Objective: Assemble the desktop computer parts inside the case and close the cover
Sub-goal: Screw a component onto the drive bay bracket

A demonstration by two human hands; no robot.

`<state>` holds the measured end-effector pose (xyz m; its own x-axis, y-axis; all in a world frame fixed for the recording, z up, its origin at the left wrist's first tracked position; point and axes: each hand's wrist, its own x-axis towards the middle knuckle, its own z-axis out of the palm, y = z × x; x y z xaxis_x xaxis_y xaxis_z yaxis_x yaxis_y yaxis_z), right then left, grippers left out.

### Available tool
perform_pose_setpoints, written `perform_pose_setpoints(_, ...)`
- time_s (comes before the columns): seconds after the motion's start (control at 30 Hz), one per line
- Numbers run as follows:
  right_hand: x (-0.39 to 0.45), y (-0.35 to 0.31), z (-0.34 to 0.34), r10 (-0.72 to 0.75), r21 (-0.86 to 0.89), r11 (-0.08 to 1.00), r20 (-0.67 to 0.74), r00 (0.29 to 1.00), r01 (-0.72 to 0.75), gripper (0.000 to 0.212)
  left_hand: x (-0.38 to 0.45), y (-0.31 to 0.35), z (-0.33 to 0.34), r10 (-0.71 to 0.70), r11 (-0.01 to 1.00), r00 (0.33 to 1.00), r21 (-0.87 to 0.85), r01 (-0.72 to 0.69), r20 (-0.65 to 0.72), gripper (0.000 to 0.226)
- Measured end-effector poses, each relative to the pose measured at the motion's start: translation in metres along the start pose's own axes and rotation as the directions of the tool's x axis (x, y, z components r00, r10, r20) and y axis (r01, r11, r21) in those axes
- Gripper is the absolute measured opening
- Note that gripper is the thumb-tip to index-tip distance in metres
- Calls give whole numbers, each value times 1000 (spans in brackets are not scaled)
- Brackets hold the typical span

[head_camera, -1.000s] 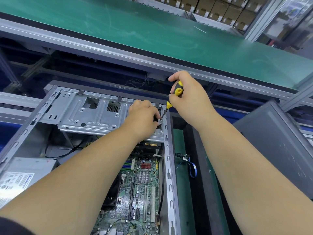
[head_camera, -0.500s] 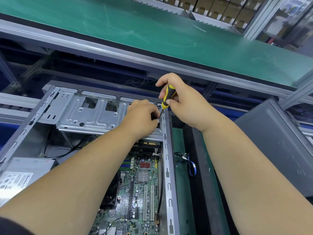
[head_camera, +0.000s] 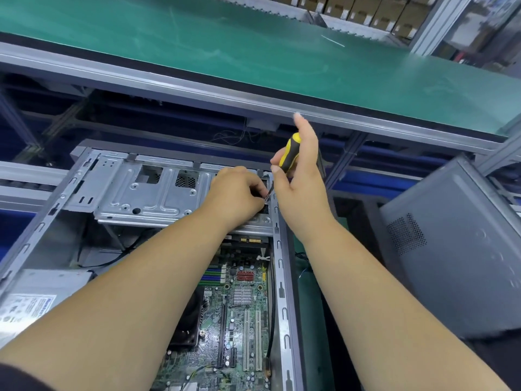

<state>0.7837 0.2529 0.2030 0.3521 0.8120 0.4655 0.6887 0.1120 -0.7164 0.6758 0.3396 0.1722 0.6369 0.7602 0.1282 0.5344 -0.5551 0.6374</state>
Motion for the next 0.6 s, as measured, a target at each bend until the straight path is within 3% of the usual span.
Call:
perform_pose_setpoints(0.13,0,9,3,89,47,995,-39,995,-87,90,2,2,3,1,992,1000,123,-3,11,14)
perform_pose_setpoints(0.3,-2,6,-9,83,-1,997,40,996,-83,75,1,4,10,128,930,992,346,-121,5,11)
perform_pose_setpoints(0.6,-8,0,-18,116,-4,993,93,989,-116,70,1,1,15,142,919,990,369,-141,23,20)
